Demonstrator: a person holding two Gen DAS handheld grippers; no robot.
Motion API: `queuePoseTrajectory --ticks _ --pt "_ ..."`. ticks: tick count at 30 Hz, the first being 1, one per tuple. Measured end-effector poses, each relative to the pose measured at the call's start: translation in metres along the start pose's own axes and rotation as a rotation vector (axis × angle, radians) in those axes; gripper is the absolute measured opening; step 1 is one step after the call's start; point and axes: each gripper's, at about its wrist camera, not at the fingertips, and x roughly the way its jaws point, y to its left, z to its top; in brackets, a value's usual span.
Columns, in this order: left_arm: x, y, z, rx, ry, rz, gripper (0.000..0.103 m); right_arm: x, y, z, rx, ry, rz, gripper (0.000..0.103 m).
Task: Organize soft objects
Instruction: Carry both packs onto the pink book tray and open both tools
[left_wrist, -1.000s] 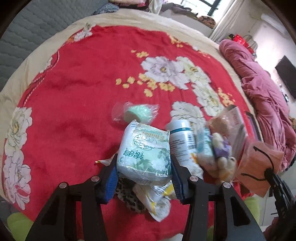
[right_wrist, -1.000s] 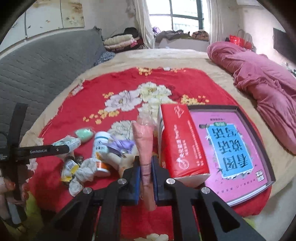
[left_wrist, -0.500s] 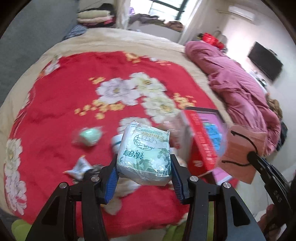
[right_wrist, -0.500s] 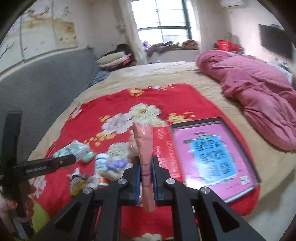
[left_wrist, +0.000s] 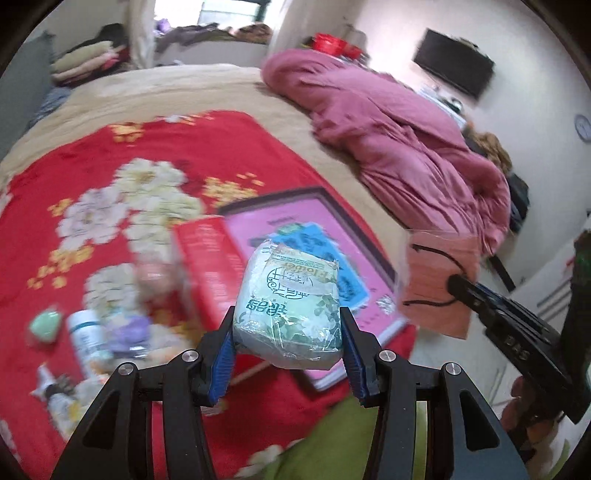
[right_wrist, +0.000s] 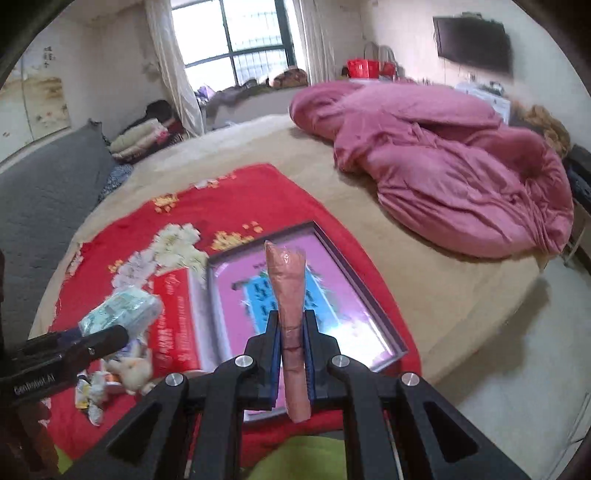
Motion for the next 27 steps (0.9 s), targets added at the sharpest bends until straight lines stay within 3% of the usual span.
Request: queuePoseTrajectory --ticks 8,13,15,21,27 --pt "0.077 -0.050 -0.008 0.073 0.096 0.034 0.052 0.059 -0.041 -0.002 0.006 0.104 -0.042 0.011" --pt "0.112 -0.047 -0.015 0.073 0.148 0.061 0.052 0.093 -0.064 -0.011 0.098 0.186 0.096 0.011" --pt "0.123 -0.049 -0.016 0.086 0.163 0.071 0.053 0.105 -0.069 -0.015 0.109 0.222 0.108 0.011" --pt "0.141 -0.051 -0.021 0.105 0.189 0.086 0.053 0.121 -0.081 -0.024 0.099 0.256 0.003 0.013" --pt "0.146 -0.056 -0.022 0.122 0.182 0.093 0.053 0.120 -0.075 -0.023 0.003 0.218 -0.072 0.028"
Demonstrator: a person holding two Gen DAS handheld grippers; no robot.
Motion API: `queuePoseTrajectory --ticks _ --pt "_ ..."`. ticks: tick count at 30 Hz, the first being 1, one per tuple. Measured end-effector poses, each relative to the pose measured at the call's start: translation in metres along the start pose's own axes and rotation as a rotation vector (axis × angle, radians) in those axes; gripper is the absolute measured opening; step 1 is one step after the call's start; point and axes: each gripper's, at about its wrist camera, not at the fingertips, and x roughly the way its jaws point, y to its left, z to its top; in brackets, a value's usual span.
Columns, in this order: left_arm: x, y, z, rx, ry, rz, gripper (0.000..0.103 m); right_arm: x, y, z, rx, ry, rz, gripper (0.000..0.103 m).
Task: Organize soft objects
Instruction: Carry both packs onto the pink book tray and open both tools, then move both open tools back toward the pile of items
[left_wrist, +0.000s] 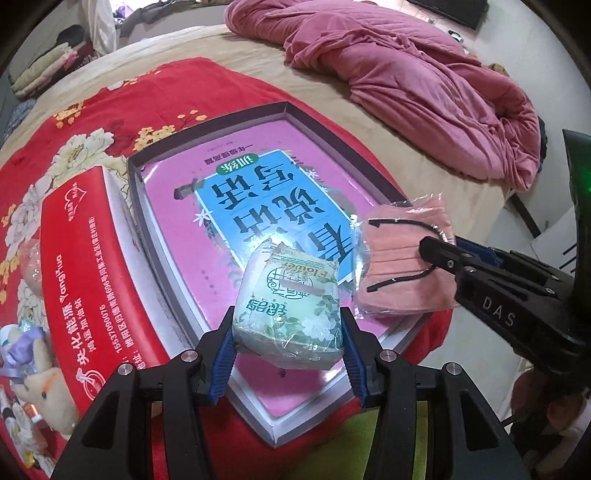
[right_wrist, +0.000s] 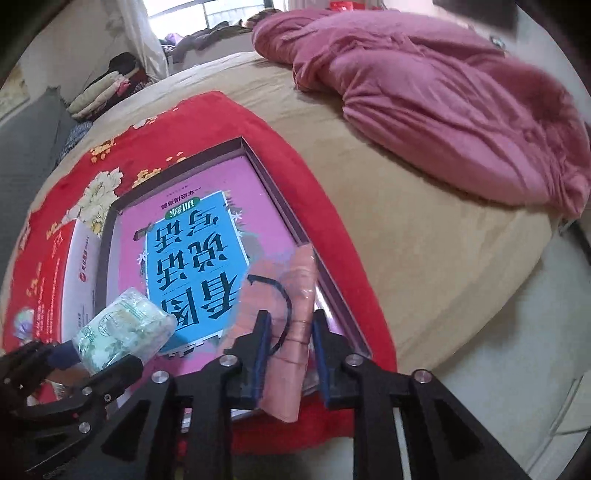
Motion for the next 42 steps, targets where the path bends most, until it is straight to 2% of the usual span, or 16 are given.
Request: queuePoseTrajectory --ticks 2,5,9,13,19,24,31,34,38,42 --pt "0.000 -0.001 0.001 0.001 0.000 0.001 0.053 -0.004 0.000 0.001 -0.008 -0.018 -0.012 0.037" --pt "0.001 -0.002 0.001 0.007 -0.001 0.009 0.054 -0.011 -0.002 0.003 0.003 -0.039 -0.005 0.041" --pt "0.003 -0.002 0.001 0.014 0.003 0.022 0.055 -0.018 -0.008 0.004 0.016 -0.049 -0.023 0.041" --pt "0.003 -0.004 0.002 0.016 0.006 0.023 0.065 -0.023 -0.012 0.003 0.031 -0.055 -0.031 0.042" --pt "0.001 -0.005 -0.001 0.023 0.000 0.023 0.069 -0.029 -0.012 0.002 0.033 -0.063 -0.032 0.042" --pt "-0.006 -0.002 -0.002 0.022 -0.011 0.020 0.070 -0.035 -0.009 0.001 0.031 -0.073 -0.035 0.049" --pt "-0.024 -0.001 -0.002 0.025 -0.039 0.005 0.071 -0.047 -0.005 0.002 0.018 -0.095 -0.048 0.050" --pt "-0.034 -0.001 -0.004 0.028 -0.053 -0.008 0.079 -0.053 -0.003 0.001 0.019 -0.102 -0.052 0.052" --pt "-0.049 0.000 -0.007 0.028 -0.077 -0.015 0.079 -0.061 -0.001 0.000 0.021 -0.113 -0.056 0.058" --pt "-0.063 0.007 -0.012 0.019 -0.090 -0.013 0.079 -0.070 0.006 -0.003 0.010 -0.127 -0.070 0.059"
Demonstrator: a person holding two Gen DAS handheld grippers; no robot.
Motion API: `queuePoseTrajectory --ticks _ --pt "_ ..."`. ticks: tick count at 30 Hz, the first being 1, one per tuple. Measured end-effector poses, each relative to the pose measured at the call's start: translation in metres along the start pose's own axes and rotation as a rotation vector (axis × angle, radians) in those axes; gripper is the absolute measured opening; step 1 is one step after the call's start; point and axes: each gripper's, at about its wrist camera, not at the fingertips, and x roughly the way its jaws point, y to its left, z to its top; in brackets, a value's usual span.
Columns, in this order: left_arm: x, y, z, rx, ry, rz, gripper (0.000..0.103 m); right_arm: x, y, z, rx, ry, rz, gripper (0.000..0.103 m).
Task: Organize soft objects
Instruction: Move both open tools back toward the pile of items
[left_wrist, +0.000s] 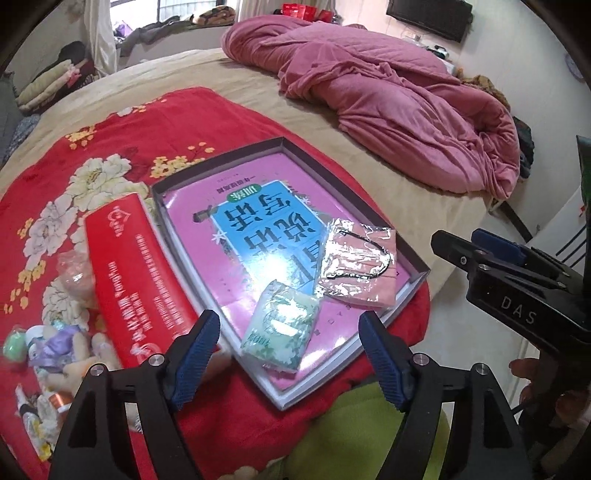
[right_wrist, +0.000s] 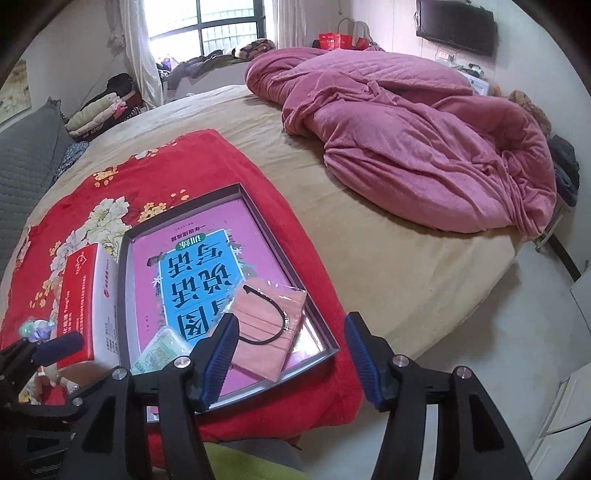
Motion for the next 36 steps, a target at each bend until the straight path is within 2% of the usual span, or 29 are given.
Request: queuePoseTrajectory --ticks 8,18,28,36 --pt "-0.026 0.018 -0.006 -0.019 -0.026 0.010 0.079 -0.022 0.020 -0.003 -0.032 -0.036 -0.023 0.064" --pt "-0.059 0.055 -0.024 -0.077 -0.054 0.020 0.079 -0.046 0.047 -0.005 -0.073 -0.065 -0.006 0.065" --pt "-0.086 0.087 -0.046 -0.143 -0.069 0.029 0.079 -0.068 0.084 -0.007 -0.134 -0.092 0.039 0.065" --pt "-0.114 0.132 -0.064 -0.221 -0.094 0.061 0.079 -0.084 0.115 -0.010 -0.180 -0.113 0.085 0.065"
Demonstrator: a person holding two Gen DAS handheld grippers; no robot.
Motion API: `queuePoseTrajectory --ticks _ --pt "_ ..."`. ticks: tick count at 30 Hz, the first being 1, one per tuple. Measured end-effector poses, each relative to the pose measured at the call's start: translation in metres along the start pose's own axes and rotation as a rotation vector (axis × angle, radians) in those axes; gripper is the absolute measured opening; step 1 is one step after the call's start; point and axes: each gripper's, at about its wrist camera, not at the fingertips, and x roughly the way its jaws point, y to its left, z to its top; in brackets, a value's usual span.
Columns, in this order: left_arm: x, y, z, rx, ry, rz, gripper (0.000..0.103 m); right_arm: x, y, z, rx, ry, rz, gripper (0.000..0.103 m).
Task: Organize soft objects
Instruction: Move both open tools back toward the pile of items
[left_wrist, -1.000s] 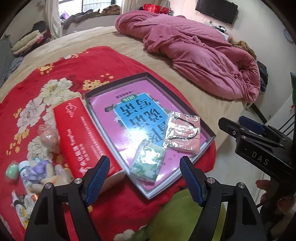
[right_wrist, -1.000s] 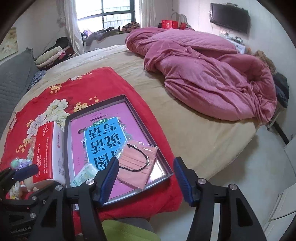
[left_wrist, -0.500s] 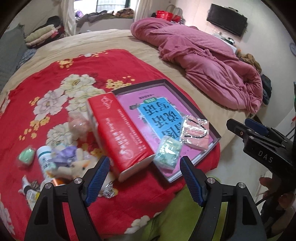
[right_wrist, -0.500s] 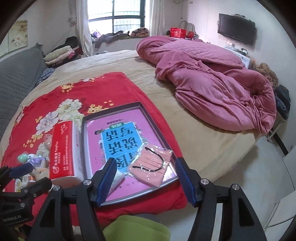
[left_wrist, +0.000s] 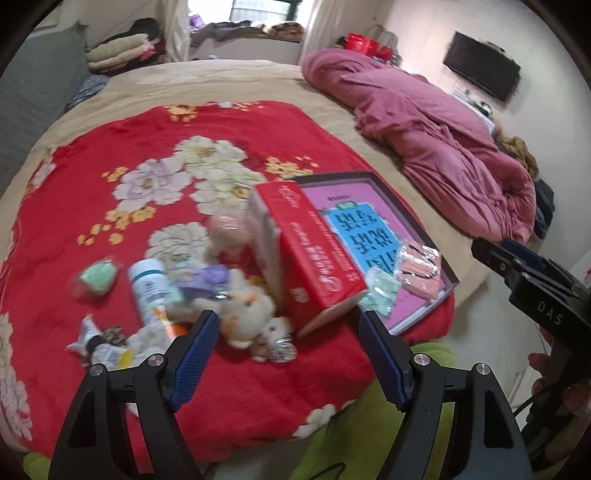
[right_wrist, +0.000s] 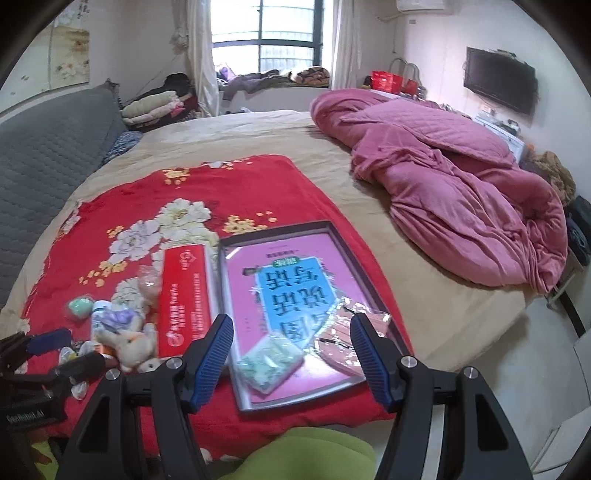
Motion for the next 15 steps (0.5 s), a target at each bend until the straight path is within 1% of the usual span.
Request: queuePoseTrajectory --ticks 10,15 --pt "-0.029 0.081 -0.005 -0.155 -0.051 0.084 0.079 -0.003 0.056 0.004 -0.087 0.003 0.067 0.065" --pt "-0.035 0.117 -0.011 -0.213 -0.047 0.119 0.079 -0.001 0.088 0.004 -0.140 0.008 0.101 0.065"
